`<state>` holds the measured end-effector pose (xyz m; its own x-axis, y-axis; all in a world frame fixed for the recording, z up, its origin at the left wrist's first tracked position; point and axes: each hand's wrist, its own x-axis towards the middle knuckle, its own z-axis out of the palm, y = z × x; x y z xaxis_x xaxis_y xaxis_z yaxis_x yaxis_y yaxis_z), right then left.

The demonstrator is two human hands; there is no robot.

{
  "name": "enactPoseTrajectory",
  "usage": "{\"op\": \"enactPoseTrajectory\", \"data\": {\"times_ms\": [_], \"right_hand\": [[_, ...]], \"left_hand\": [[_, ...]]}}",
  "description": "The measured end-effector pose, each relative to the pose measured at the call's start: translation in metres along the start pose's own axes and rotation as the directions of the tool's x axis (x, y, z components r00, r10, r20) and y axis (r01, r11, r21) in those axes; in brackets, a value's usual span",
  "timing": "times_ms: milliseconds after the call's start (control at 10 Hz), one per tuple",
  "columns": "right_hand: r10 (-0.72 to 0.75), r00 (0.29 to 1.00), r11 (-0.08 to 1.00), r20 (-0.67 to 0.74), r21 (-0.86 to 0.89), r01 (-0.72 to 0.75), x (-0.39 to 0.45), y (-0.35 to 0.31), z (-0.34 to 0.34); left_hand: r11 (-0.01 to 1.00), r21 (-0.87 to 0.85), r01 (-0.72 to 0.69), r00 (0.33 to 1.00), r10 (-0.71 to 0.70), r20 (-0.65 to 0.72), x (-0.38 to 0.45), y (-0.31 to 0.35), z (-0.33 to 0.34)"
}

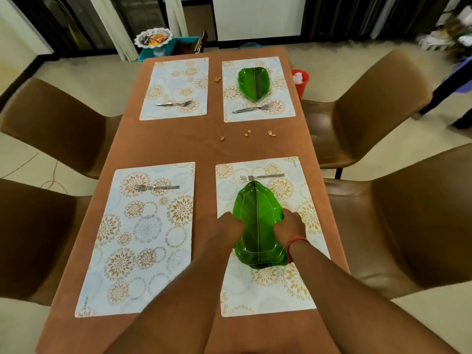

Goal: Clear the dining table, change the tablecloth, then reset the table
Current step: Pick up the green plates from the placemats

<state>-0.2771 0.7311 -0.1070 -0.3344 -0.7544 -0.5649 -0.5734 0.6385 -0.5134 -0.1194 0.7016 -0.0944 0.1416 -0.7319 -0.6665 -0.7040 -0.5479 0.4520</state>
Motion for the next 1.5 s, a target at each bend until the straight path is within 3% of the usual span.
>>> {"op": "enactPoseTrajectory", "data": {"times_ms": [200, 700, 900, 1100, 1300, 1500], "right_hand": [[0.012, 1.000, 0.997, -0.022, -0.077, -0.014, 0.008, 0.002, -0.005], [0.002, 1.000, 0.998, -0.010, 0.061, -0.002, 0.013, 0.013, 0.002], [-0.030, 0.997, 0.988, -0.070, 0.152, 0.041, 0.004, 0.024, -0.008], [0.069, 0.977, 0.954, -0.200, 0.298, -0.006, -0.018, 0.036, -0.031], [0.194, 0.919, 0.879, -0.343, 0.476, -0.008, -0.057, 0.082, -0.073], [0.371, 0.809, 0.790, -0.456, 0.613, -0.017, -0.124, 0.178, -0.136]], "left_hand": [[0.995, -0.092, 0.041, 0.999, -0.041, 0.007, -0.004, 0.007, 0.008], [0.974, -0.216, 0.061, 0.998, -0.060, 0.011, -0.002, -0.001, 0.015], [0.984, -0.139, -0.108, 0.993, 0.101, -0.053, -0.009, -0.002, 0.015], [0.963, -0.112, -0.244, 0.968, 0.236, -0.082, -0.018, 0.020, 0.021], [0.906, -0.052, -0.421, 0.907, 0.421, 0.004, -0.057, 0.065, 0.051], [0.784, -0.029, -0.620, 0.764, 0.611, 0.209, -0.139, 0.116, 0.128]]}}
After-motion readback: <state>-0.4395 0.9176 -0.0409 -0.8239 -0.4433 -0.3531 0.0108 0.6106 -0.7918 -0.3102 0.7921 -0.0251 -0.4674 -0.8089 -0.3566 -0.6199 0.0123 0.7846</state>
